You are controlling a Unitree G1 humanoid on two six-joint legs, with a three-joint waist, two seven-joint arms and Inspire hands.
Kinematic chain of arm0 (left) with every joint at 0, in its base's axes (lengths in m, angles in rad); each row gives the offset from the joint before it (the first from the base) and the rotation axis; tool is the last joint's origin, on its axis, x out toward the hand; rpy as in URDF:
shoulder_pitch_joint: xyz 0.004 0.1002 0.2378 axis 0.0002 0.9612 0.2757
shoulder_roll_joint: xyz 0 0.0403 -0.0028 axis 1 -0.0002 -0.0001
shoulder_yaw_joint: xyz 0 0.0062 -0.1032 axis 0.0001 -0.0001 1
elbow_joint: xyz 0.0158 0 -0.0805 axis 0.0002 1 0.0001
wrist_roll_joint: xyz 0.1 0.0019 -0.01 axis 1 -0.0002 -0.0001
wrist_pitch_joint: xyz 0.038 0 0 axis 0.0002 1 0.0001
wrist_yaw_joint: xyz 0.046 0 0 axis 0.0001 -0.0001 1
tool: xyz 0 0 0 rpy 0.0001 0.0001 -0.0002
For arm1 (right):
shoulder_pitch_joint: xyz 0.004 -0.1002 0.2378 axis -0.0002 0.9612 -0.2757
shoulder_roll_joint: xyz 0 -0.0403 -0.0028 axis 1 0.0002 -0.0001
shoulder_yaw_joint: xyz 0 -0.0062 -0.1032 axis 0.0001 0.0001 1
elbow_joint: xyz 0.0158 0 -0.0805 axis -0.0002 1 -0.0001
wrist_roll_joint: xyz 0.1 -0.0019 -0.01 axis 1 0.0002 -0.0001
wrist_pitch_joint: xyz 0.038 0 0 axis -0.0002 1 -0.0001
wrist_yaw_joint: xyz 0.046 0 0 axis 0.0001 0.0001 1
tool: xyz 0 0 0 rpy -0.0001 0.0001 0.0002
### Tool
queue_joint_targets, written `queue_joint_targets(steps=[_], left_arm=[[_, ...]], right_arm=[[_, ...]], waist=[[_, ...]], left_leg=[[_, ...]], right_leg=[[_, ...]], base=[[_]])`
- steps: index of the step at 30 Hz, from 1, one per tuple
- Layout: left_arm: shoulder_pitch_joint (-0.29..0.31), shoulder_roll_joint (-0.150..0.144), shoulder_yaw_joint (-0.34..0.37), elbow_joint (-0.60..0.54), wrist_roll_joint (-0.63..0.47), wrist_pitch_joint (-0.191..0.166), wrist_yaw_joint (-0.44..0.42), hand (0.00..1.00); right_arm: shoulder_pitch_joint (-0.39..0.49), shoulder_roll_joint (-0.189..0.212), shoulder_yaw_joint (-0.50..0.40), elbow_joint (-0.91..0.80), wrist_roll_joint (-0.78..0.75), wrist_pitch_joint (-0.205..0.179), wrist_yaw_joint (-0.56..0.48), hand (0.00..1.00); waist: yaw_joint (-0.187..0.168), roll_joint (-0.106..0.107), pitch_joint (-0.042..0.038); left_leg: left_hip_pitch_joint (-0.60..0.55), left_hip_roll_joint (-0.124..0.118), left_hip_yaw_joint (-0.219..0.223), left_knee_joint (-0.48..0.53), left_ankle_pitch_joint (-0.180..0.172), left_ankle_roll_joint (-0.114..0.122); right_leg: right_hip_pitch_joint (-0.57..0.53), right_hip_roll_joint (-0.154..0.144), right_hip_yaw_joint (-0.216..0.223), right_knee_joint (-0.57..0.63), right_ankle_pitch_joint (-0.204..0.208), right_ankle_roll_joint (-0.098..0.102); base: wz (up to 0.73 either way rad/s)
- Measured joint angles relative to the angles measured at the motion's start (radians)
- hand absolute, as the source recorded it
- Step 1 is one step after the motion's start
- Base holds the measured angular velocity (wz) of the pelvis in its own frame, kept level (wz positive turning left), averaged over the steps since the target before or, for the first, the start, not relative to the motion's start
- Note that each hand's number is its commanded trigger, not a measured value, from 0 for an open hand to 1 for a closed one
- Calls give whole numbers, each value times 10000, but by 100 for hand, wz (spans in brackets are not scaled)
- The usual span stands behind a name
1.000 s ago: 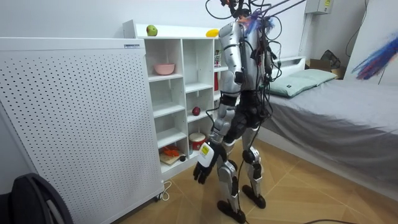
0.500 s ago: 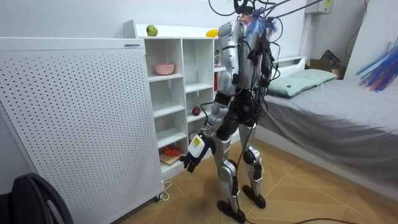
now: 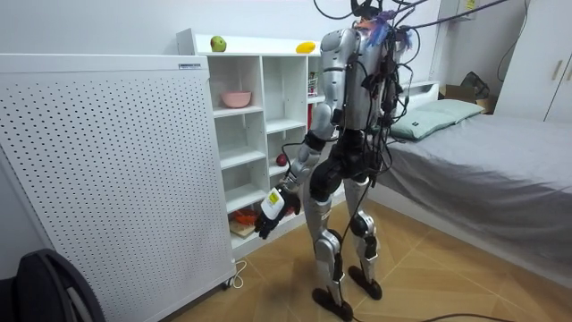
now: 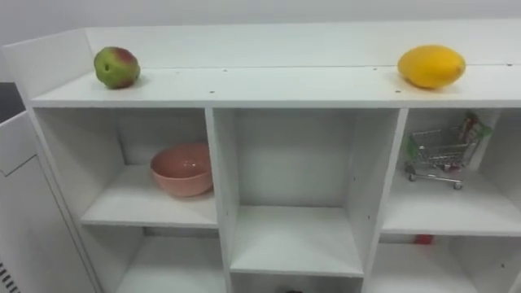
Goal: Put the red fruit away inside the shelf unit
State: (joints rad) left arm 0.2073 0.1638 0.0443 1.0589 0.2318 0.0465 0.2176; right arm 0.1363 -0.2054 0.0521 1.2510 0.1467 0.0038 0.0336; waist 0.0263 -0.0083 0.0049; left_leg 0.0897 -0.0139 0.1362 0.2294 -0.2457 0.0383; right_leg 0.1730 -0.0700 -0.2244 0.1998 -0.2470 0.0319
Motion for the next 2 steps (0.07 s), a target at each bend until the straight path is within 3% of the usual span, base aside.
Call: queue_joint_targets(steps=[2], left_arm=[[24, 0, 14, 152, 192, 152, -181, 0]], right_arm=[[-9, -5, 12, 17, -9, 79, 102, 0]], waist=[[30, -10, -3]], left_leg=[[98, -2, 14, -39, -1, -2]], right_leg=[[107, 4, 12, -79, 2, 2]], base=[[-2]])
